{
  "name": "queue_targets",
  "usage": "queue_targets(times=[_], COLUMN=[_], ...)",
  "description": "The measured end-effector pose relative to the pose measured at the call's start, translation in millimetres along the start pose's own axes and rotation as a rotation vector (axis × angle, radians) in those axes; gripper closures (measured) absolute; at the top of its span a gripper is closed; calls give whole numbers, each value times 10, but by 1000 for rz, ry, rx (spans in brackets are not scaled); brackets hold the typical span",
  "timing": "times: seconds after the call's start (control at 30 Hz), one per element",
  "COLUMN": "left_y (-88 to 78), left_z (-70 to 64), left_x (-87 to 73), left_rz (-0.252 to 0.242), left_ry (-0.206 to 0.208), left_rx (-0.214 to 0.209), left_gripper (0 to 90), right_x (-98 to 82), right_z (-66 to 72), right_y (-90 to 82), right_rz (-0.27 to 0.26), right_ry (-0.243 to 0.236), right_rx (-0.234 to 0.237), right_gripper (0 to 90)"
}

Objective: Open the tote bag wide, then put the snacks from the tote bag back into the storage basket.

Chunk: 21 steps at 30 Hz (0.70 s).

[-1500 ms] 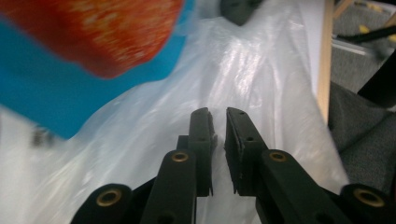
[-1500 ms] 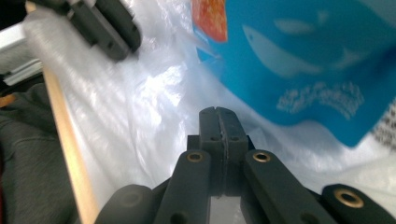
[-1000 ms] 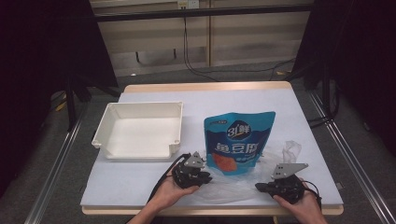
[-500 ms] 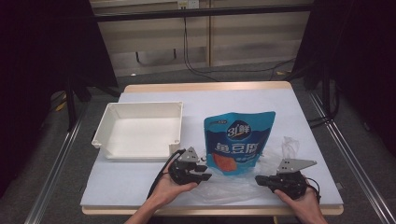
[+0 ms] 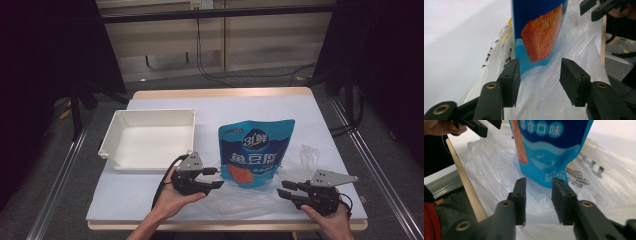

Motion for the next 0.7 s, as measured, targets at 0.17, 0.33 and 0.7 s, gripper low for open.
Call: queue_targets(times=[0.17,0.33,0.7], left_y=[-88,-169,-272], left_z=[119,190,180], left_x=[97,156,297], left_rz=[-61,-81,-102], left_ry=[-28,-29,-19], left_rx=[19,65,68], left_gripper=[429,372,325], right_x=[61,99,127], right_z=[38,70,138], right_y=[-38,-73,-150], right_rz=[-48,-89,-140], right_ry=[10,-3,0], right_rx=[-8,-24,-31], right_gripper=[505,433,278])
Point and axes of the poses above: each handheld gripper's, and its own axes: y roughly forward along the jaws, x roughly out of its top, z roughly to its left, the point moved 10 cm from there along y, roughly forward along the jaws, and after that the axes turned 9 degrees about y, right-handed, at the moved point
